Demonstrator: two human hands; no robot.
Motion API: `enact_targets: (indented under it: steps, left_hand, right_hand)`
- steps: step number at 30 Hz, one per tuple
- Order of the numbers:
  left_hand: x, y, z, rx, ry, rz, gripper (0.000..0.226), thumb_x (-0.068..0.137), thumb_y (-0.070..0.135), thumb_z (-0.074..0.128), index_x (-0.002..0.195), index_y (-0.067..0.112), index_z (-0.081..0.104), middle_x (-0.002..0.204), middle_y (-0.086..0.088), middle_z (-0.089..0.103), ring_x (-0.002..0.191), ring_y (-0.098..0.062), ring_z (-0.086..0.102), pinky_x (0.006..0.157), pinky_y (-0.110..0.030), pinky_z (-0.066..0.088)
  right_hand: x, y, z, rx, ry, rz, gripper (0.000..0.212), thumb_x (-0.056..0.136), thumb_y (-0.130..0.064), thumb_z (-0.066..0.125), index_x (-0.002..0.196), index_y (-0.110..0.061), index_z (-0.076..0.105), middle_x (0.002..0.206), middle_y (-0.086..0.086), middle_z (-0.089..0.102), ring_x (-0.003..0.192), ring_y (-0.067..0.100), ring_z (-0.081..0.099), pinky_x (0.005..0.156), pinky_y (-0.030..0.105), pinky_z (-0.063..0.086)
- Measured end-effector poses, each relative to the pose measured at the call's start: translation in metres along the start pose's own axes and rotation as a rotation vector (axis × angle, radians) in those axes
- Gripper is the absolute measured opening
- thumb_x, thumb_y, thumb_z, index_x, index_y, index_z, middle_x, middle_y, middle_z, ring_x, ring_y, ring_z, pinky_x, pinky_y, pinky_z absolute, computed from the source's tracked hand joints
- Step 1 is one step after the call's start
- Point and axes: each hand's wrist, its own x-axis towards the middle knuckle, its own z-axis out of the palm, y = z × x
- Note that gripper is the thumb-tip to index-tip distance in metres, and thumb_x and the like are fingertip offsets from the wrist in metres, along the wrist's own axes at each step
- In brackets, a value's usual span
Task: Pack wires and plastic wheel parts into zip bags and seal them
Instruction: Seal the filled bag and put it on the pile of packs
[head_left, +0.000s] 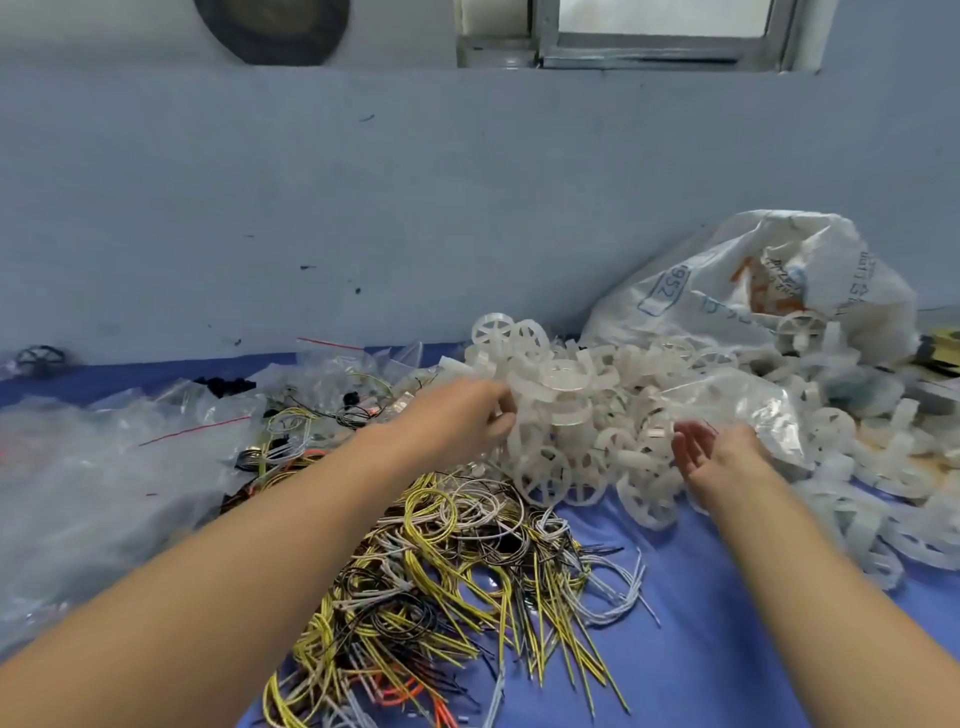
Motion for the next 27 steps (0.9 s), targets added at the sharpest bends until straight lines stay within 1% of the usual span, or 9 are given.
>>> enact_targets:
  steps: [2, 4, 7, 9, 14, 18, 21, 23, 27]
  left_hand:
    - [0.018, 0.023, 0.007, -0.061, 0.054, 0.02, 0.022, 0.098, 0.033, 0.048, 0.114, 0.024, 0.06, 0.102, 0.006, 0.069, 0.086, -0.014, 0.064, 0.077, -0.035, 0.057]
    - [0.04, 0.061, 0.019, -0.066, 0.129, 0.103, 0.027, 0.097, 0.031, 0.048, 0.123, 0.025, 0.054, 0.116, 0.004, 0.063, 0.097, -0.016, 0.061, 0.078, -0.03, 0.05]
    - [0.065, 0.117, 0.042, 0.135, 0.189, 0.313, 0.045, 0.094, 0.027, 0.052, 0.138, 0.024, 0.042, 0.137, -0.005, 0.047, 0.123, -0.025, 0.045, 0.097, -0.04, 0.041]
    - [0.077, 0.155, 0.059, 0.315, 0.151, 0.41, 0.049, 0.093, 0.021, 0.052, 0.14, 0.02, 0.04, 0.142, -0.009, 0.042, 0.13, -0.029, 0.039, 0.105, -0.044, 0.033]
    - [0.101, 0.206, 0.08, 0.512, 0.137, 0.436, 0.031, 0.098, 0.017, 0.044, 0.128, 0.012, 0.05, 0.133, -0.008, 0.05, 0.126, -0.027, 0.043, 0.106, -0.042, 0.03]
    - [0.128, 0.227, 0.074, 0.521, 0.205, 0.465, 0.028, 0.097, 0.013, 0.044, 0.122, 0.011, 0.056, 0.128, -0.009, 0.055, 0.121, -0.027, 0.049, 0.101, -0.04, 0.035]
    - [0.154, 0.247, 0.061, 0.45, 0.245, 0.518, 0.027, 0.096, 0.01, 0.044, 0.12, 0.01, 0.058, 0.121, -0.007, 0.06, 0.112, -0.027, 0.059, 0.083, -0.035, 0.043]
    - [0.178, 0.256, 0.04, 0.39, 0.277, 0.479, 0.025, 0.096, 0.008, 0.045, 0.114, 0.012, 0.062, 0.114, -0.005, 0.064, 0.105, -0.027, 0.064, 0.07, -0.033, 0.038]
    - [0.224, 0.265, -0.009, 0.237, 0.305, 0.356, 0.018, 0.099, 0.019, 0.045, 0.104, 0.016, 0.062, 0.097, -0.002, 0.062, 0.088, -0.03, 0.06, 0.066, -0.031, 0.034]
  right_hand:
    - [0.005, -0.01, -0.011, -0.016, 0.021, 0.007, 0.039, 0.104, -0.019, 0.023, 0.091, -0.004, 0.056, 0.076, 0.006, 0.058, 0.061, 0.011, 0.055, 0.035, 0.017, 0.045]
    - [0.002, -0.019, -0.024, -0.078, 0.03, -0.017, 0.038, 0.103, -0.014, 0.024, 0.091, -0.001, 0.058, 0.078, 0.008, 0.06, 0.062, 0.014, 0.057, 0.043, 0.02, 0.05]
    - [-0.005, -0.019, -0.034, -0.215, -0.036, -0.063, 0.038, 0.104, -0.016, 0.029, 0.086, -0.002, 0.059, 0.084, 0.01, 0.064, 0.068, 0.018, 0.059, 0.062, 0.027, 0.051]
    - [-0.006, -0.022, -0.04, -0.273, -0.065, -0.12, 0.035, 0.104, -0.019, 0.032, 0.09, -0.004, 0.06, 0.087, 0.011, 0.066, 0.072, 0.02, 0.062, 0.069, 0.033, 0.054]
    - [0.003, -0.041, -0.05, -0.352, -0.045, -0.266, 0.029, 0.101, -0.018, 0.04, 0.098, -0.004, 0.065, 0.095, 0.017, 0.07, 0.087, 0.03, 0.068, 0.069, 0.038, 0.058]
    - [0.019, -0.065, -0.055, -0.314, 0.03, -0.281, 0.03, 0.1, -0.018, 0.041, 0.086, -0.005, 0.065, 0.086, 0.015, 0.07, 0.078, 0.028, 0.068, 0.064, 0.036, 0.058]
    - [0.036, -0.097, -0.046, -0.226, 0.045, -0.303, 0.037, 0.103, -0.019, 0.038, 0.076, -0.008, 0.061, 0.081, 0.01, 0.067, 0.067, 0.022, 0.063, 0.06, 0.034, 0.054]
    - [0.044, -0.123, -0.031, -0.229, 0.028, -0.344, 0.04, 0.104, -0.024, 0.035, 0.076, -0.01, 0.059, 0.079, 0.007, 0.063, 0.062, 0.019, 0.057, 0.056, 0.03, 0.049]
    - [0.043, -0.188, -0.001, -0.193, 0.109, -0.51, 0.042, 0.104, -0.034, 0.036, 0.076, -0.012, 0.059, 0.072, 0.002, 0.061, 0.059, 0.015, 0.061, 0.062, 0.03, 0.056]
